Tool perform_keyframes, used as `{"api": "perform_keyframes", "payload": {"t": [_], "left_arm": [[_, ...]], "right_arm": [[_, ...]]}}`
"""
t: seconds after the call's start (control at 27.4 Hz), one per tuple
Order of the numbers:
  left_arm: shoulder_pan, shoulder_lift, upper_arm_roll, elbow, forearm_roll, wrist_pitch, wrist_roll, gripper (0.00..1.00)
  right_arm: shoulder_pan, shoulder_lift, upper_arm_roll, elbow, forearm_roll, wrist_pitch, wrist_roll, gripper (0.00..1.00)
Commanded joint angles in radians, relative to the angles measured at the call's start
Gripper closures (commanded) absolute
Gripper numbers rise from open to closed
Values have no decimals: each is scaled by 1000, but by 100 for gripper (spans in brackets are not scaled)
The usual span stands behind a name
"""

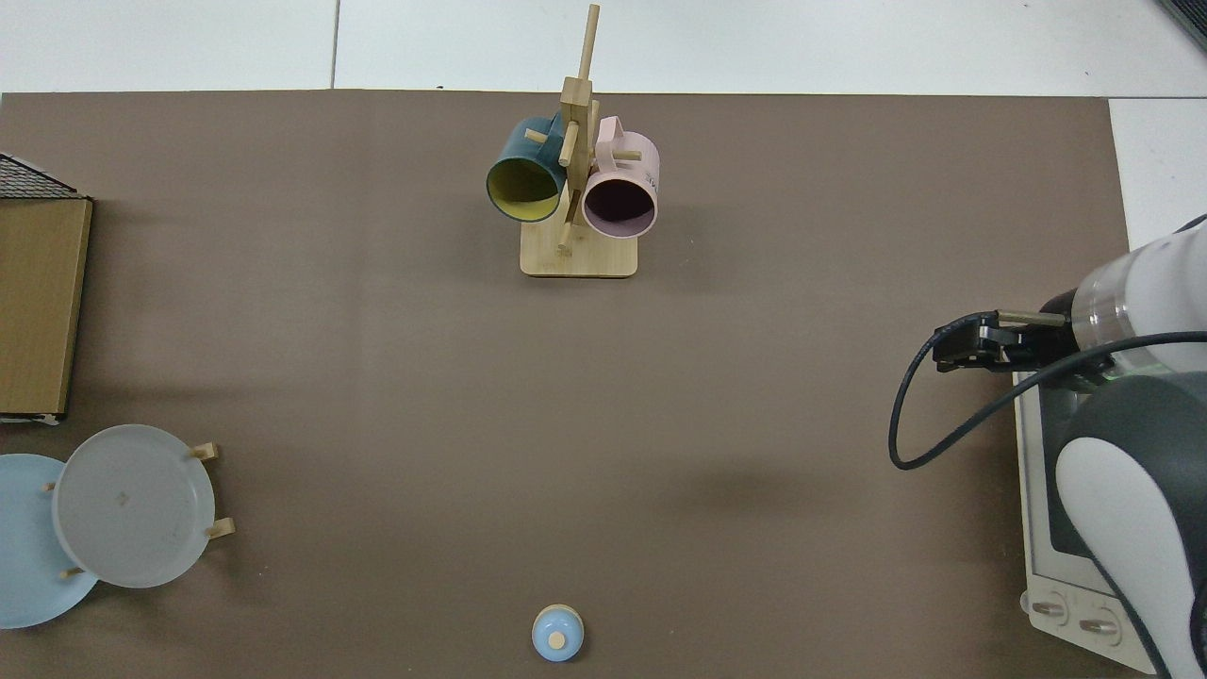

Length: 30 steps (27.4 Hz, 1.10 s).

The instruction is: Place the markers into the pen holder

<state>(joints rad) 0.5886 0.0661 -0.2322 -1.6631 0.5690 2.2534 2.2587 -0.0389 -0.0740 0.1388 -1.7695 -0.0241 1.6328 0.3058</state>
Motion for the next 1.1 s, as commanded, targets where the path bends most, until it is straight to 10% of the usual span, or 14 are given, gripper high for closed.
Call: {"api": "perform_keyframes", "payload": {"t": [0.0,0.07,0.11,0.55,1.06], "left_arm": [[17,-9,-7,-17,-20,12,13,92],[16,-6,-7,-14,-20,9,22,5],[13,-6,-9,-9,-20,8,13,0],[2,-29,-51,19,-131,-79,-46,0],[-1,-78,-203,17,-383,-415,-949,0]], "right_arm": [[-16,-13,10,-8,10,15,-31,0],[-16,-13,10,-8,10,13,-31,0],[-16,-13,10,-10,10,13,-31,0],[-19,-13,10,-8,10,18,-31,0],[-21,-13,8,-8,10,18,-30,0]]}}
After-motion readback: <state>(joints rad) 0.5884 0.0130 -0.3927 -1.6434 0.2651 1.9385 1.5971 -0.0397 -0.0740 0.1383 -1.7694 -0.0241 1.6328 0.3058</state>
